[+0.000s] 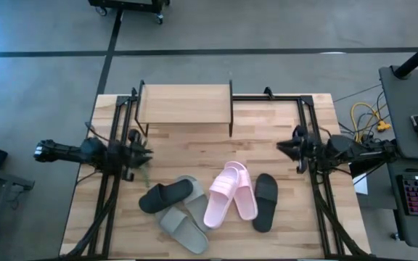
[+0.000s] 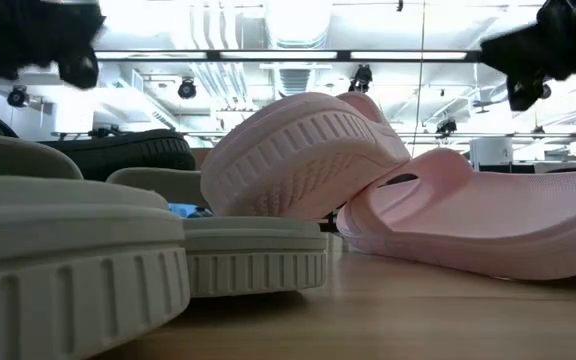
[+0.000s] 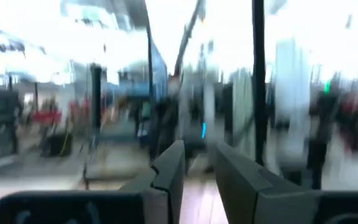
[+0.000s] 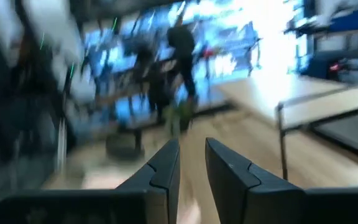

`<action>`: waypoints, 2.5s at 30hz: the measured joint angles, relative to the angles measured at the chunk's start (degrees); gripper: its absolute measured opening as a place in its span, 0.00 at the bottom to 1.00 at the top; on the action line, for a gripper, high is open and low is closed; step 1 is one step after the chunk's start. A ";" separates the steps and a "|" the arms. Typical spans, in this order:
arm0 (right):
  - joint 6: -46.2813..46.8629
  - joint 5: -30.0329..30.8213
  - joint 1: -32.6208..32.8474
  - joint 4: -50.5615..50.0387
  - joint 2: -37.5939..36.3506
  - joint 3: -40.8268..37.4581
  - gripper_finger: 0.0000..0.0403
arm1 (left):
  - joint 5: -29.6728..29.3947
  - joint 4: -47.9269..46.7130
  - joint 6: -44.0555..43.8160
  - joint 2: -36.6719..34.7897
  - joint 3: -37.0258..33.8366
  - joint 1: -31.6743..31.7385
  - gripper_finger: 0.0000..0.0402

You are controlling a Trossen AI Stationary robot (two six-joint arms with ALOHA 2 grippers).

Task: Pick and place slides into the shelf
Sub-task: Move the left black slider under the shelf

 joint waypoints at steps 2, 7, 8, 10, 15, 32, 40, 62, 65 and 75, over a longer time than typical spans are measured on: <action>7.21 7.06 0.00 3.72 0.26 0.05 0.17 | -0.19 7.79 -3.25 -0.04 -0.02 0.00 0.18; 19.52 23.00 -0.02 9.11 0.22 0.05 0.17 | -0.77 25.44 5.52 -0.09 -0.04 0.00 0.18; 22.57 24.61 -0.02 9.15 0.22 0.05 0.17 | -0.79 28.48 6.38 -0.22 -0.04 0.00 0.18; 29.47 26.57 -0.02 9.11 0.49 0.05 0.17 | -1.44 32.88 5.10 -0.31 -0.04 0.00 0.18; 39.35 21.93 -0.02 10.38 3.94 0.04 0.17 | -18.32 23.64 -22.75 0.09 0.11 0.02 0.18; 41.12 12.07 0.00 25.04 36.27 9.14 0.17 | -9.88 28.45 -46.81 10.83 2.97 0.02 0.18; 38.06 12.17 0.00 25.07 44.27 15.83 0.17 | -9.90 43.03 -46.96 10.39 3.04 0.00 0.18; 37.76 12.48 0.00 24.16 59.86 27.80 0.17 | -24.68 45.05 -42.04 16.81 3.23 0.02 0.18; 39.78 12.46 0.00 24.13 61.14 28.40 0.17 | -22.16 45.05 -42.02 19.16 3.34 0.02 0.18; 40.89 10.67 0.00 23.92 66.38 33.72 0.21 | -9.70 41.56 -40.61 25.62 4.66 0.00 0.18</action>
